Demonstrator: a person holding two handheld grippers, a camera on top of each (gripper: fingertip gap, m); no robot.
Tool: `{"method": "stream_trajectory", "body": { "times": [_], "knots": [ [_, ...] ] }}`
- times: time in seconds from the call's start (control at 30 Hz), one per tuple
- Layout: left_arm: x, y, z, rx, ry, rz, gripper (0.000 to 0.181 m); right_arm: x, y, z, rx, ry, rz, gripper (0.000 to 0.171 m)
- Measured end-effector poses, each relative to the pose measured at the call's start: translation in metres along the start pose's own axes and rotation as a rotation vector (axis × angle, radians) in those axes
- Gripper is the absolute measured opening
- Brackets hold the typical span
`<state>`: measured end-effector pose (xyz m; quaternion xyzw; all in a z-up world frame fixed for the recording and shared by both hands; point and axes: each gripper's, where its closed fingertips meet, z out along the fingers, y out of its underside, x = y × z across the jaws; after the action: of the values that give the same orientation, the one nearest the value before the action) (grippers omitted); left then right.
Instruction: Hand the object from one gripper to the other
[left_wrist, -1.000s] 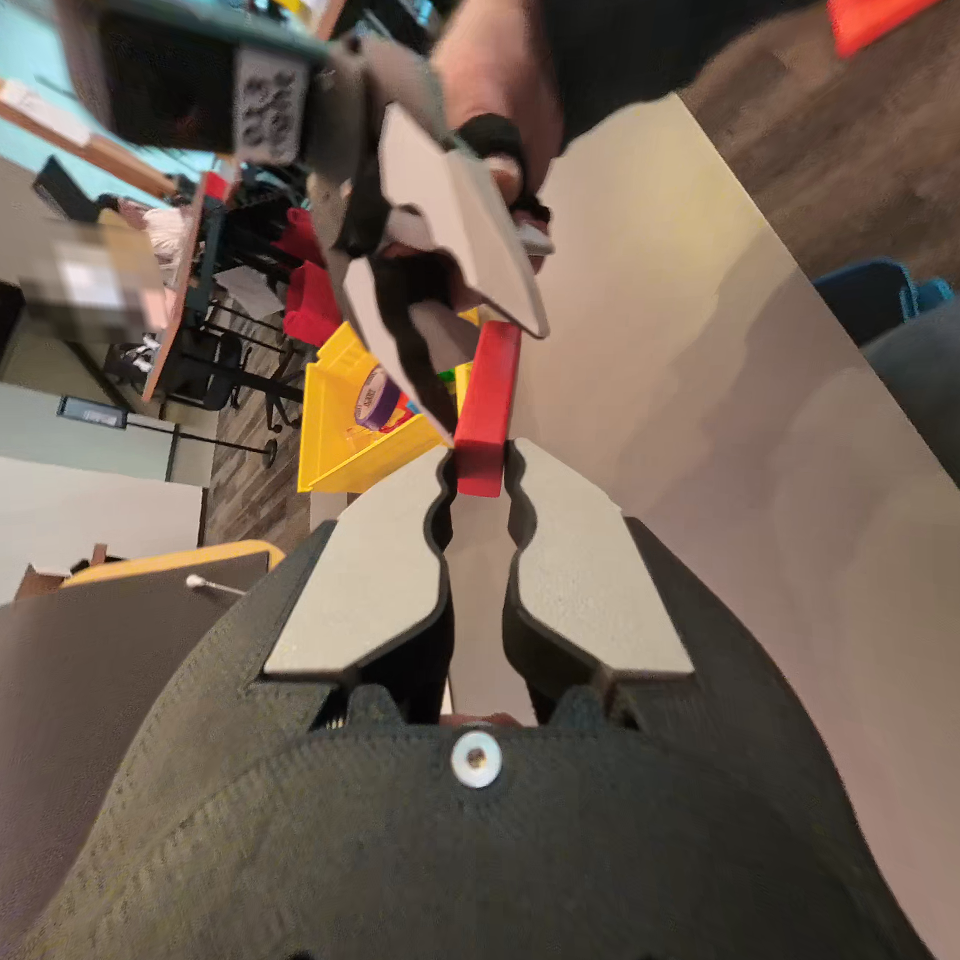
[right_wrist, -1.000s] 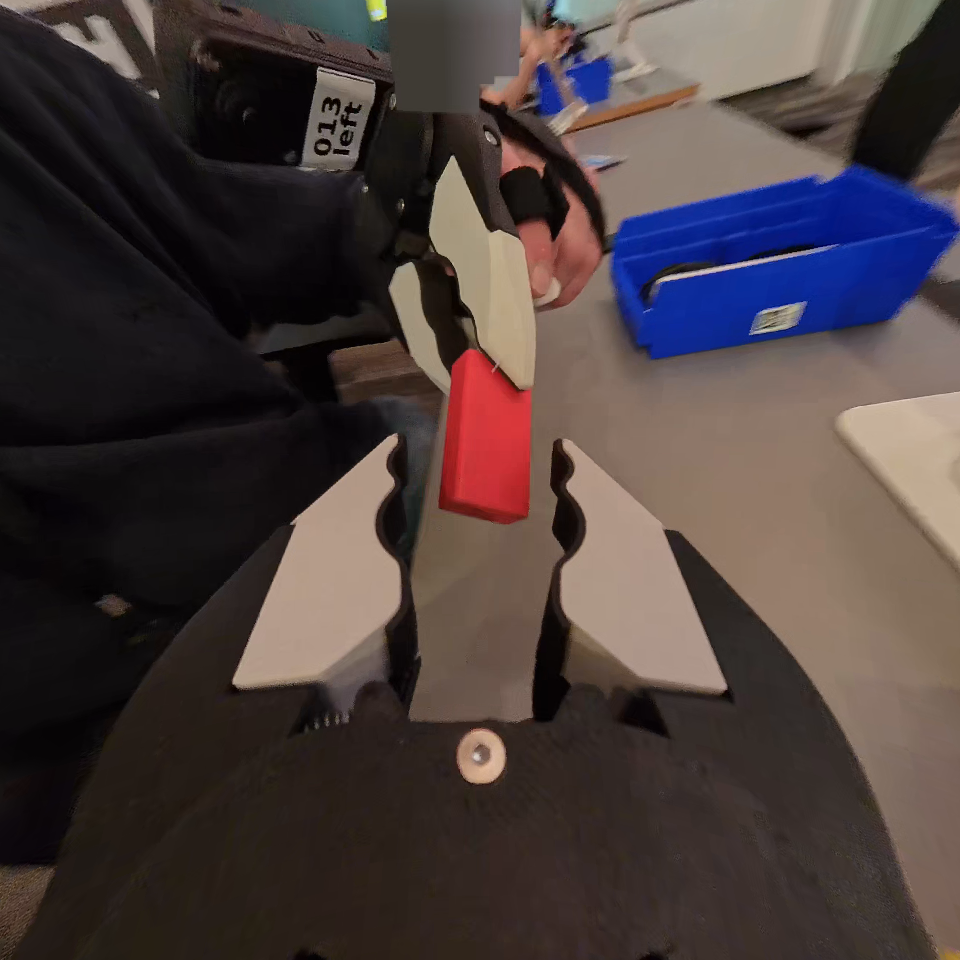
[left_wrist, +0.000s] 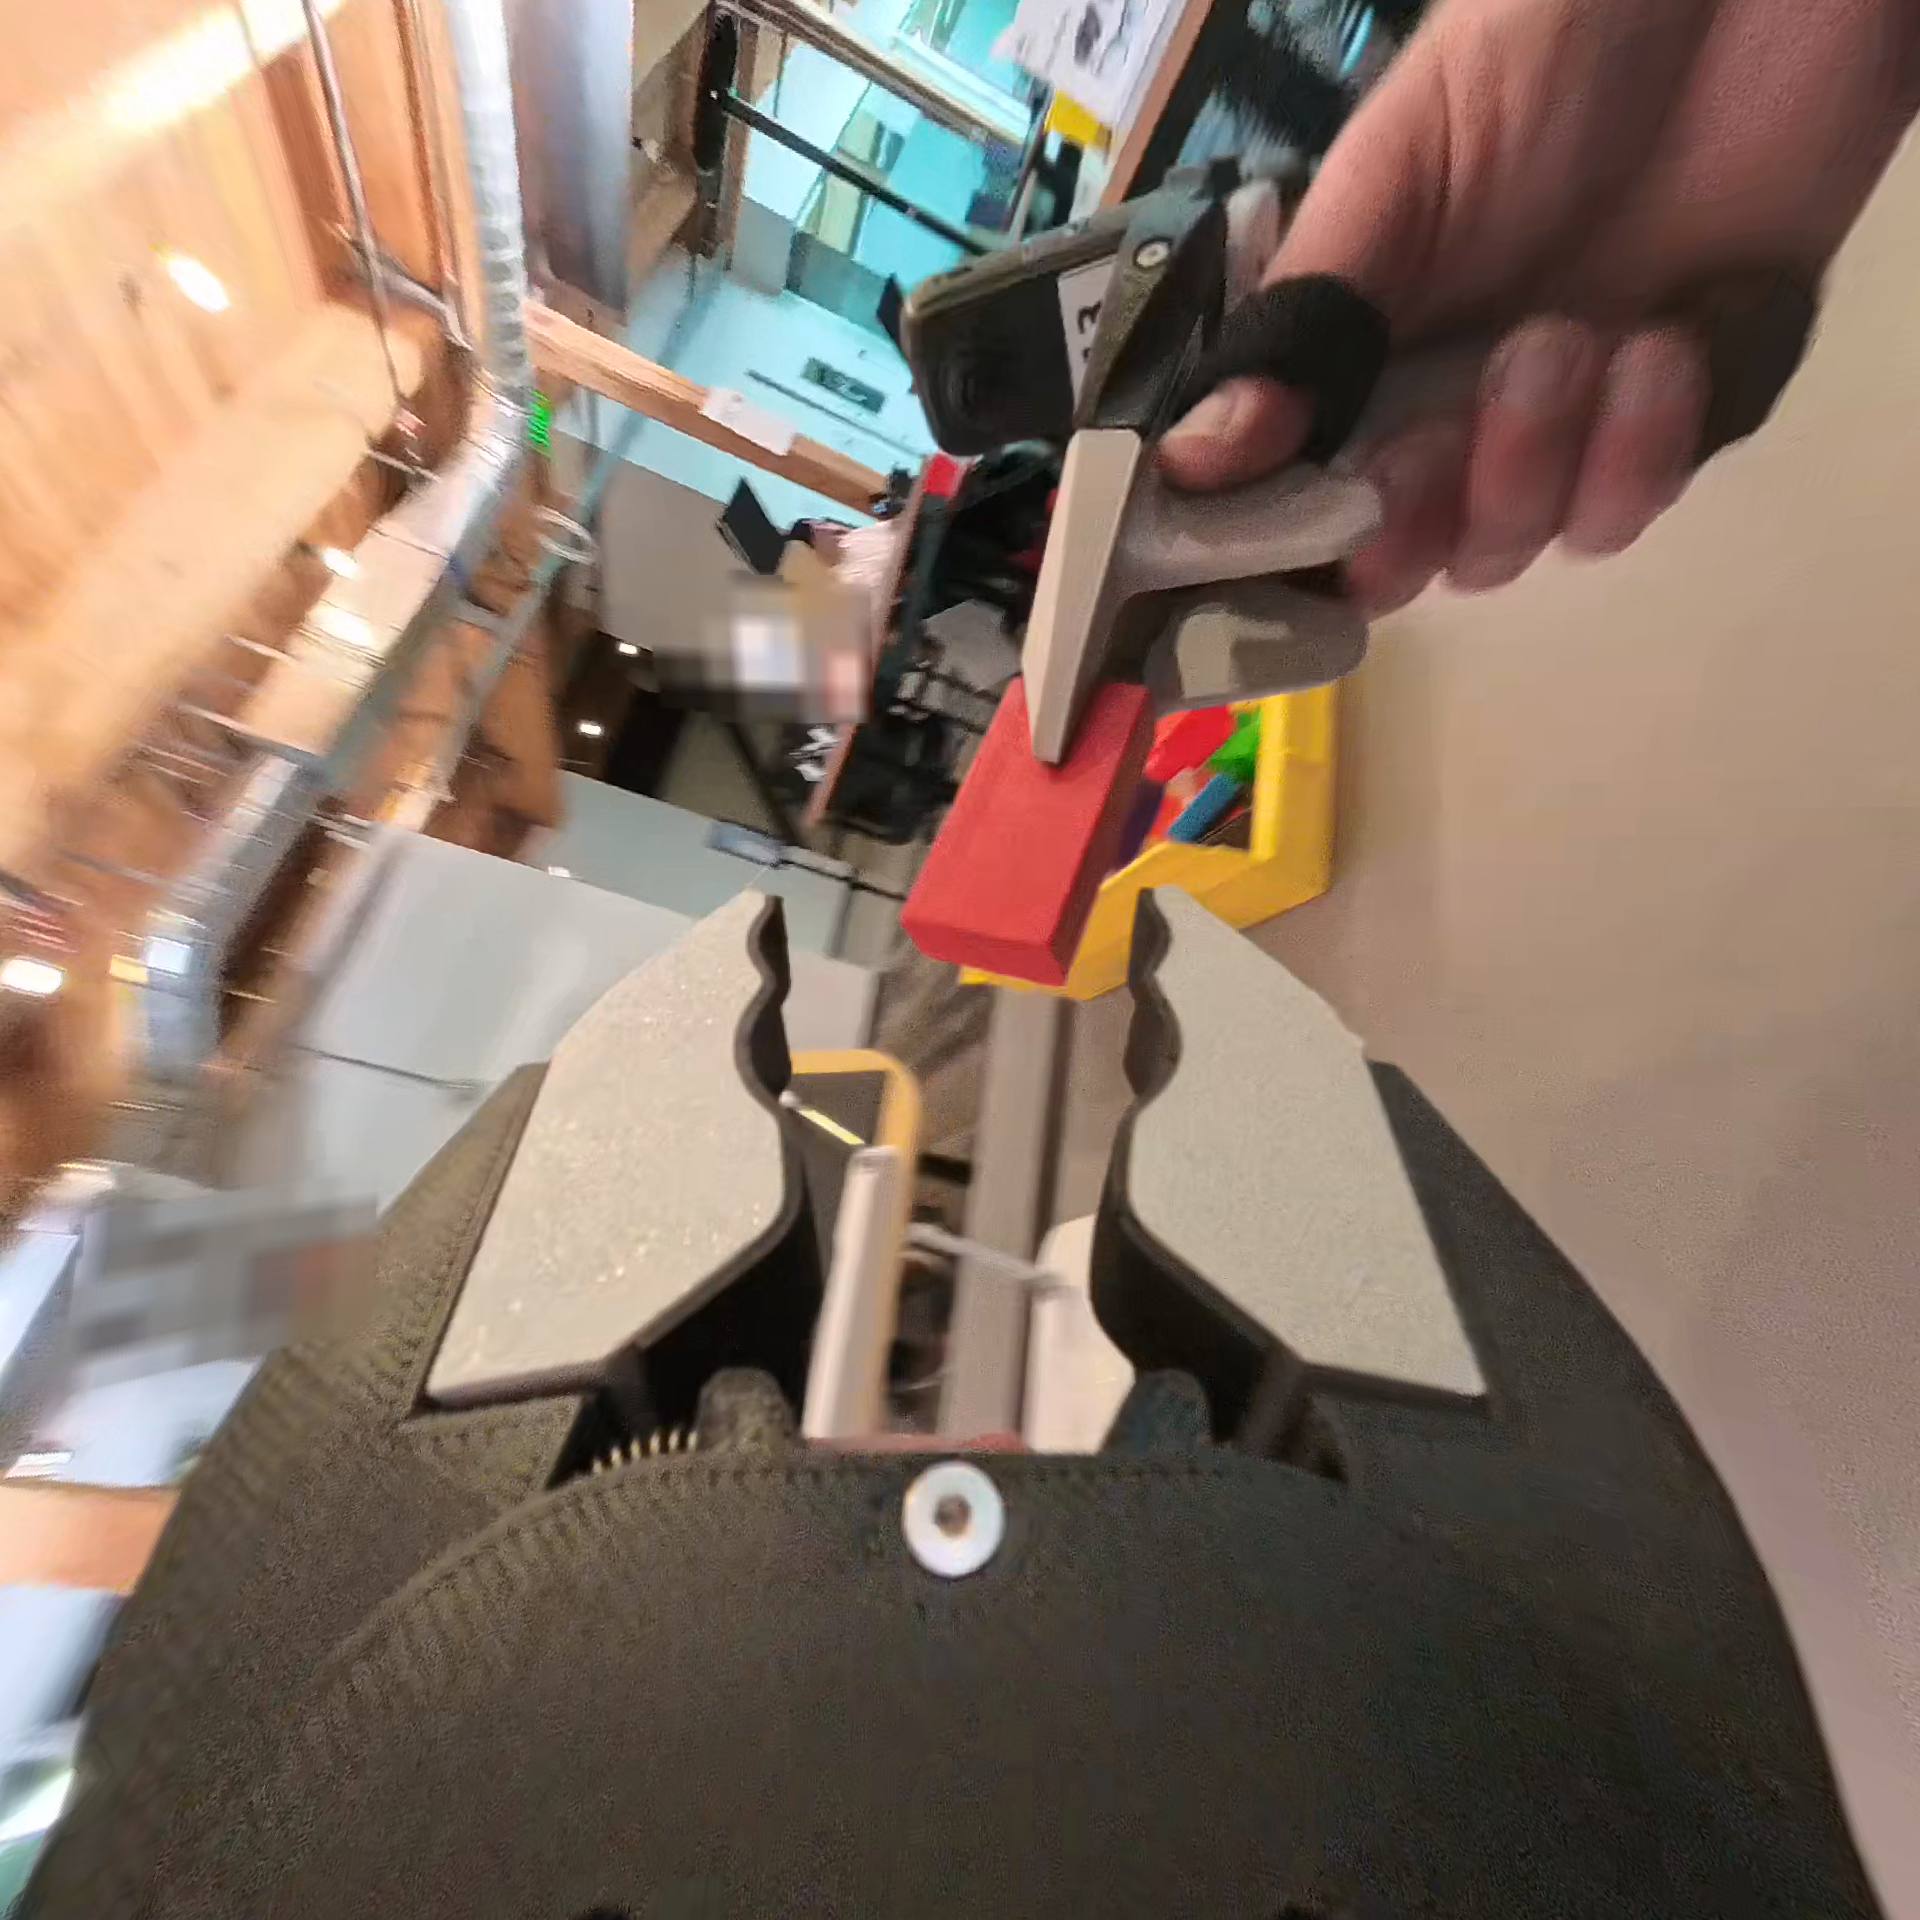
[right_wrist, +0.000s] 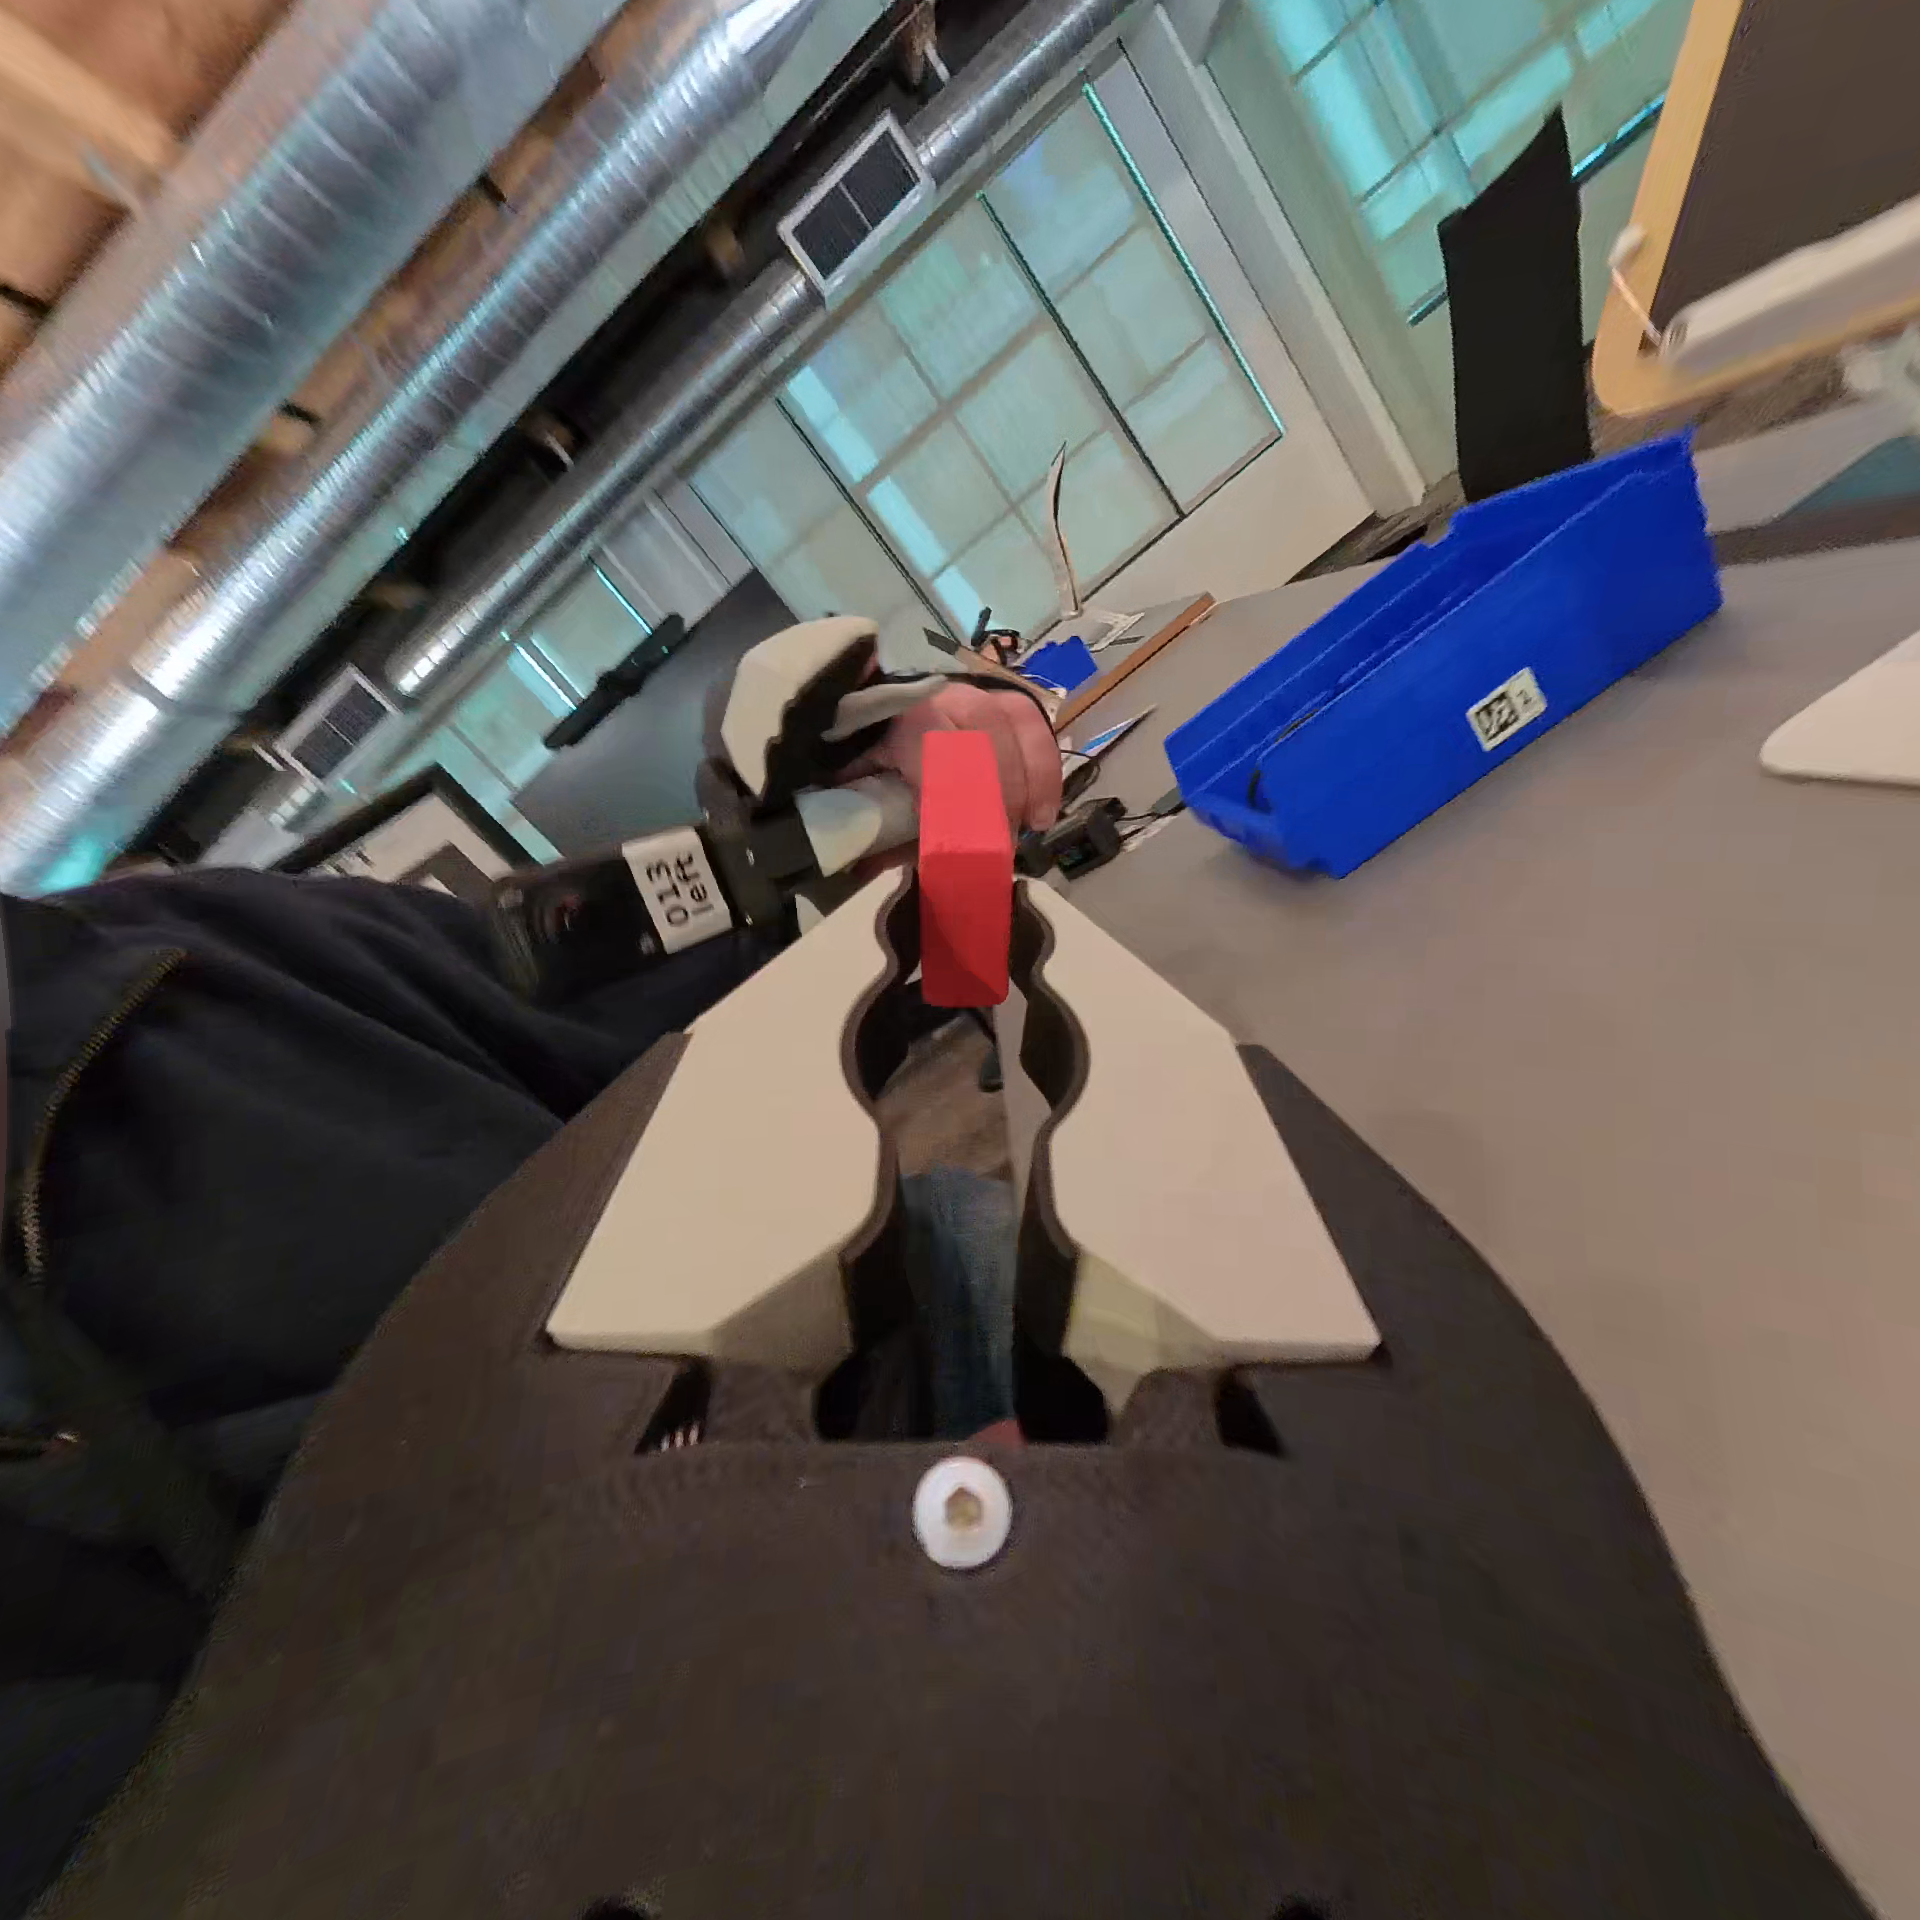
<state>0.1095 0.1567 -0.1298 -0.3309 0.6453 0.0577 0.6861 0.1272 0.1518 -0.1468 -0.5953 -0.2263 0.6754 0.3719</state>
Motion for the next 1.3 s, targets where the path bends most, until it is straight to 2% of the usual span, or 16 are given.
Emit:
{"method": "stream_trajectory", "body": {
  "times": [0.1, 0.23, 0.4, 0.53, 0.67, 0.83, 0.9, 1.0, 1.03, 1.2, 1.3],
  "knots": [
    [0.006, 0.001, 0.003, -0.031, -0.047, 0.265, 0.061, 0.001, 0.008, 0.002, 0.020, -0.026, 0.098, 0.013],
    [0.021, 0.006, 0.006, -0.057, -0.048, 0.476, 0.042, -0.001, 0.015, 0.006, 0.028, -0.030, 0.180, 0.013],
    [0.022, 0.013, 0.011, -0.119, -0.088, 0.514, 0.030, 0.004, 0.016, 0.008, 0.074, -0.003, 0.223, 0.013],
    [0.022, 0.015, 0.013, -0.139, -0.082, 0.457, 0.026, 0.006, 0.010, 0.007, 0.113, 0.037, 0.132, 0.018],
    [0.021, 0.018, 0.013, -0.150, -0.010, 0.259, 0.017, 0.014, 0.009, 0.001, 0.075, 0.135, -0.037, 0.057],
    [0.022, 0.025, 0.012, -0.164, 0.172, -0.163, 0.017, 0.008, 0.008, -0.004, -0.022, 0.226, -0.376, 0.058],
    [0.029, 0.022, 0.011, -0.145, 0.266, -0.299, 0.017, 0.007, 0.010, -0.005, -0.107, 0.295, -0.582, 0.055],
    [0.038, 0.017, 0.008, -0.124, 0.405, -0.493, 0.017, 0.006, 0.002, -0.008, -0.177, 0.424, -0.902, 0.066],
    [0.040, 0.017, 0.008, -0.121, 0.442, -0.549, 0.017, 0.006, -0.001, -0.009, -0.208, 0.474, -1.021, 0.063],
    [0.053, 0.007, 0.000, -0.100, 0.711, -0.887, 0.017, 0.016, 0.001, -0.010, -0.531, 0.715, -1.604, 0.063],
    [0.055, 0.002, -0.002, -0.090, 0.828, -1.058, 0.017, 0.021, 0.010, -0.002, -0.673, 0.761, -1.826, 0.067]
  ]
}}
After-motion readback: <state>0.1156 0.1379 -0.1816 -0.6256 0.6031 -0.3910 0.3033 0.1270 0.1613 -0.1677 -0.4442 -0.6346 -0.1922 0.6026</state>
